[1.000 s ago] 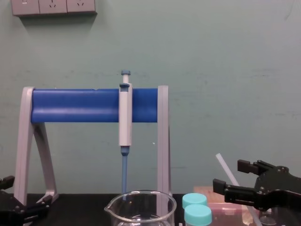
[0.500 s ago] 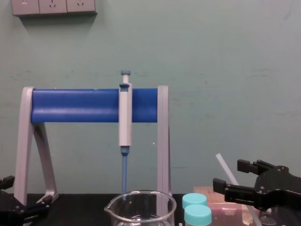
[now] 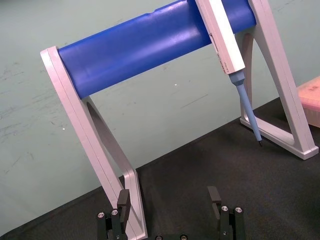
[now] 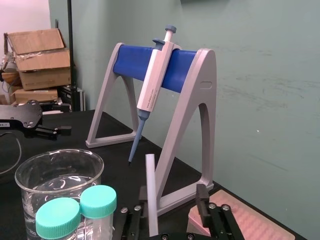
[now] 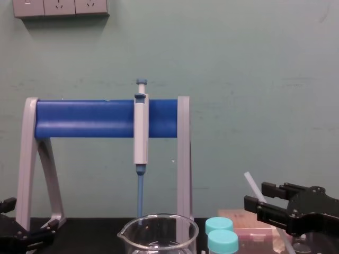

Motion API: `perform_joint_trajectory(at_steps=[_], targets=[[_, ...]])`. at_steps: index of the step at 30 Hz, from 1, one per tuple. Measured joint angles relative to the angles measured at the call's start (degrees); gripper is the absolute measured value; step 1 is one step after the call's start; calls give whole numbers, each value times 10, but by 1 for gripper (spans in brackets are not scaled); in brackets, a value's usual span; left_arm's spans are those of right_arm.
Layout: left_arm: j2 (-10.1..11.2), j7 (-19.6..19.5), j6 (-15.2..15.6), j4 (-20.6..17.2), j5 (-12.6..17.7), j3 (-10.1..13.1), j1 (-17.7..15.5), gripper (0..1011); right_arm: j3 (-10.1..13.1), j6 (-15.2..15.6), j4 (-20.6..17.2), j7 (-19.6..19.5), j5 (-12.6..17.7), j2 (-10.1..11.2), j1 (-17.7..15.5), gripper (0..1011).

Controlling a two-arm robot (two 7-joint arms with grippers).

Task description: Pick up the stirring rod with one hand, then place it down.

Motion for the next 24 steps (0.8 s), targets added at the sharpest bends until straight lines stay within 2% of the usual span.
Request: perform_joint_trajectory(at_steps=[7, 9, 15, 16, 24], targets=[[0, 0, 0, 0, 0, 0, 0, 1000, 0, 0, 0, 0, 0, 0, 0, 392], [0, 0, 0, 0, 0, 0, 0, 1001, 0, 0, 0, 0, 0, 0, 0, 302], [0, 0, 0, 0, 0, 0, 0, 1001, 0, 0, 0, 0, 0, 0, 0, 148], [0, 0, 0, 0, 0, 0, 0, 1001, 0, 0, 0, 0, 0, 0, 0, 94], [0, 0, 0, 0, 0, 0, 0, 1001, 0, 0, 0, 0, 0, 0, 0, 72]])
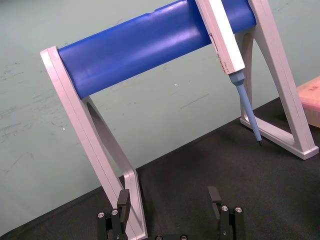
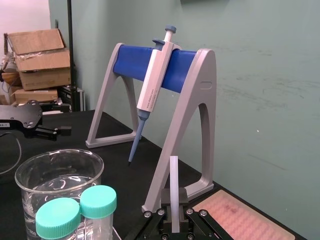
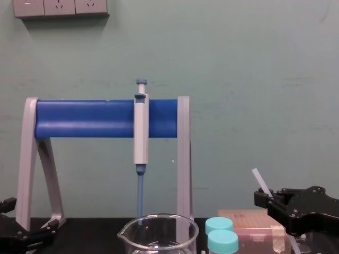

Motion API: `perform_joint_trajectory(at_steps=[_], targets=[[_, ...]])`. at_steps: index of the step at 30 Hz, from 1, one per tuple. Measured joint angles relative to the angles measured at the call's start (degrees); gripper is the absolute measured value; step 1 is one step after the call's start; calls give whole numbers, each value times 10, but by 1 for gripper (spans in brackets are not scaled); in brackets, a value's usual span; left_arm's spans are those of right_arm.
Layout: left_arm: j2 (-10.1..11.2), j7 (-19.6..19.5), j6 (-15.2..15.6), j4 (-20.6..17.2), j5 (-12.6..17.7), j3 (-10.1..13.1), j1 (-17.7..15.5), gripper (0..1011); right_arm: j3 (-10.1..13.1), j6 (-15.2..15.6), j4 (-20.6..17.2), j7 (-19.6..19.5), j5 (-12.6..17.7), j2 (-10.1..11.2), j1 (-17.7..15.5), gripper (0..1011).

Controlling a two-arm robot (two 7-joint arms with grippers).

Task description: Pick up the stirring rod with one hand, then place it down.

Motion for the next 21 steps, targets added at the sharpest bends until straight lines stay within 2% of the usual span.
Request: perform_joint_trajectory(at_steps=[8, 14, 21], targets=[[0, 0, 0, 0, 0, 0, 0, 1000, 0, 0, 0, 0, 0, 0, 0, 71], [0, 0, 0, 0, 0, 0, 0, 1000, 12, 3, -3, 2, 1, -5, -4, 71], [0, 0, 0, 0, 0, 0, 0, 1000, 24, -15, -26, -12, -19, -9, -15, 71]])
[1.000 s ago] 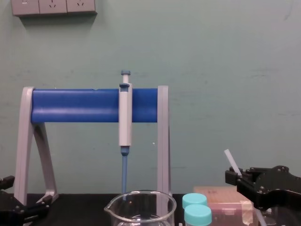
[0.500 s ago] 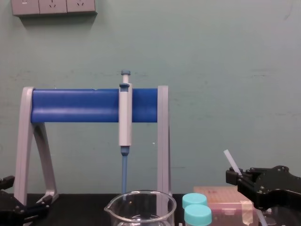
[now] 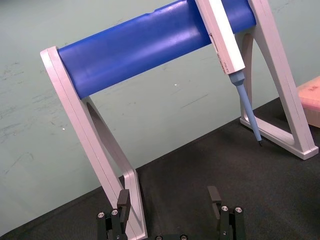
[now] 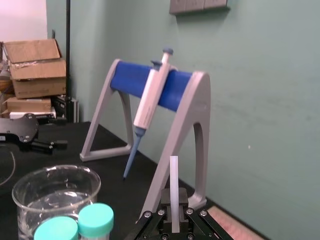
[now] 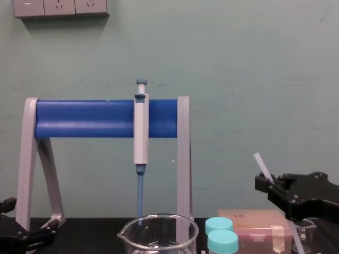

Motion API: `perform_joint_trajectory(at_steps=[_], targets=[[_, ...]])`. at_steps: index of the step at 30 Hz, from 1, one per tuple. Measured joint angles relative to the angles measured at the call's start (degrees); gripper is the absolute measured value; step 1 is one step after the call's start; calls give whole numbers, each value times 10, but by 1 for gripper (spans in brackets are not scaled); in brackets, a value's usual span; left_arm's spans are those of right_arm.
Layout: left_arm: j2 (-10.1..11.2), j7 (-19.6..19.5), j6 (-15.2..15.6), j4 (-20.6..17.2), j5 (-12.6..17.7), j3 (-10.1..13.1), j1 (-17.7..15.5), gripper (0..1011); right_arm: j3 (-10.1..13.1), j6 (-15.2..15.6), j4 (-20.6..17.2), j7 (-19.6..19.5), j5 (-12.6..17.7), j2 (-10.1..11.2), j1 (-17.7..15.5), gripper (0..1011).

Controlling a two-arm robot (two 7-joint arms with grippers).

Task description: Pick up the stirring rod with one hand, then place it down.

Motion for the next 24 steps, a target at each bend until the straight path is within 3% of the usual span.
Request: perform_joint_trajectory(at_steps=[7, 17, 24], targets=[[0, 0, 0, 0, 0, 0, 0, 1000, 11, -28, -30, -11, -22, -3, -14, 71], [0, 0, 0, 0, 0, 0, 0, 1000, 44, -70, -63, -7, -7, -16, -33, 71], [0, 0, 0, 0, 0, 0, 0, 1000, 65, -117, -63, -26, -34, -30, -44, 71]])
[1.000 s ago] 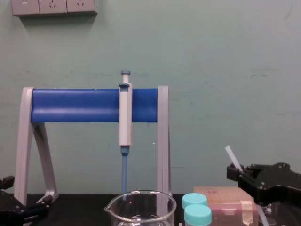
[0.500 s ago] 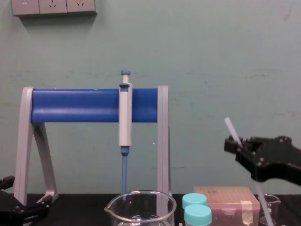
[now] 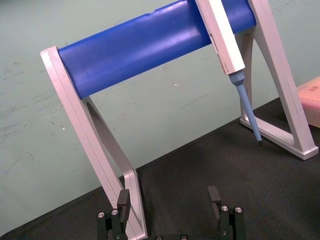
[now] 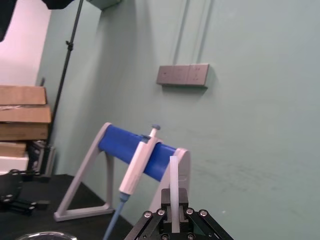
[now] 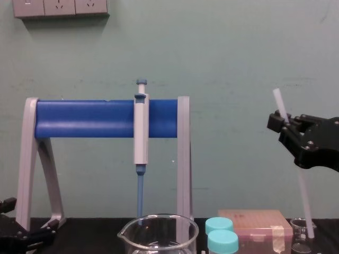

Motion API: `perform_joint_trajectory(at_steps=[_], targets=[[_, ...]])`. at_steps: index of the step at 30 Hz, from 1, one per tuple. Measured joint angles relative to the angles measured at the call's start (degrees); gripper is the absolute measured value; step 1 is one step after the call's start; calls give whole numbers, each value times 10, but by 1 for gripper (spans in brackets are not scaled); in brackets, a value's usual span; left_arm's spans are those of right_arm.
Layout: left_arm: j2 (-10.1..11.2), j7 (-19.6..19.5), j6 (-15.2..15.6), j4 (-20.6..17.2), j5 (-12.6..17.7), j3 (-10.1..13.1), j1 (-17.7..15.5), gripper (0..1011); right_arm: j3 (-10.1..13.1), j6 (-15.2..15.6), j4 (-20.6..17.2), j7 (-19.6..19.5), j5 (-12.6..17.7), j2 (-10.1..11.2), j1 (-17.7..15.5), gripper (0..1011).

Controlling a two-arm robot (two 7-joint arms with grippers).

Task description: Pick up the stirring rod with one hand, then place it down.

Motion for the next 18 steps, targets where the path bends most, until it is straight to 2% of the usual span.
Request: perform_joint_trajectory(at_steps=[1, 5, 11, 18], targets=[[0, 0, 0, 0, 0, 0, 0, 1000, 0, 0, 0, 0, 0, 0, 0, 71], [0, 0, 0, 0, 0, 0, 0, 1000, 12, -31, 9, -11, -17, -8, -4, 71], [0, 0, 0, 0, 0, 0, 0, 1000, 24, -55, 22, -11, -20, -17, -8, 71], [0, 0, 0, 0, 0, 0, 0, 1000, 35, -48, 34, 1, -3, -25, -10, 71]])
